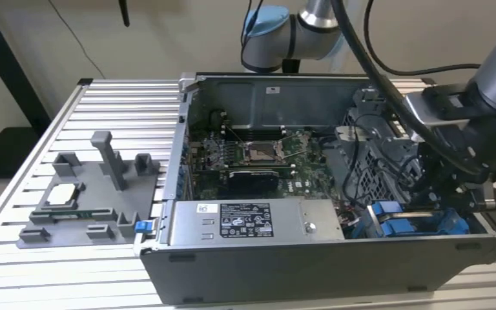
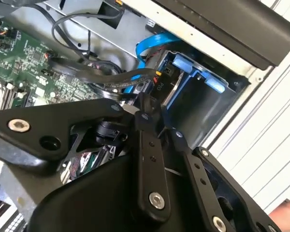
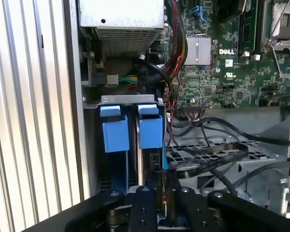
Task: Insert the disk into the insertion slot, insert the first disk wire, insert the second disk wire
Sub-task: 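Insert the second disk wire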
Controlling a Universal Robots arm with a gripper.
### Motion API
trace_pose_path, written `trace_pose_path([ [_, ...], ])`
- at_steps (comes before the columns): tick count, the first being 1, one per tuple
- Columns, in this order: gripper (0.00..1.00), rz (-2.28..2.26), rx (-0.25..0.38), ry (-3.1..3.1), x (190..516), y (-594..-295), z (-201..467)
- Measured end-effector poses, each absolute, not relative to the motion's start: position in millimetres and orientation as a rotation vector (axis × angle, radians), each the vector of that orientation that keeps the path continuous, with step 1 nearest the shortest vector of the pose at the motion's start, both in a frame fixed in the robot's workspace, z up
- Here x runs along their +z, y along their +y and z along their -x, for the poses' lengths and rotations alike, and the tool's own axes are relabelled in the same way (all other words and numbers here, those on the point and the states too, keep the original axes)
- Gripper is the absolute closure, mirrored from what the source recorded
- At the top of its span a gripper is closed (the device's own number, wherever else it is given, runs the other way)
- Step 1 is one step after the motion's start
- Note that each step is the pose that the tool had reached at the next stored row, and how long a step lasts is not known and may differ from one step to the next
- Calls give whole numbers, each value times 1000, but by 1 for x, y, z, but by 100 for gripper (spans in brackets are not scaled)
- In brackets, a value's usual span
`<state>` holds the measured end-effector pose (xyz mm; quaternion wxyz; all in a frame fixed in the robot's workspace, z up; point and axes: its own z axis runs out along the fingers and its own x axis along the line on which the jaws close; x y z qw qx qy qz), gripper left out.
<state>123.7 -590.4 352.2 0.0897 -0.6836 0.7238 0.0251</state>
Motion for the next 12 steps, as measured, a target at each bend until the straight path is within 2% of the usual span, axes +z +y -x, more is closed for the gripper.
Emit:
trace_pose_path([
  [12, 0, 2032, 75, 2154, 380, -590, -124],
])
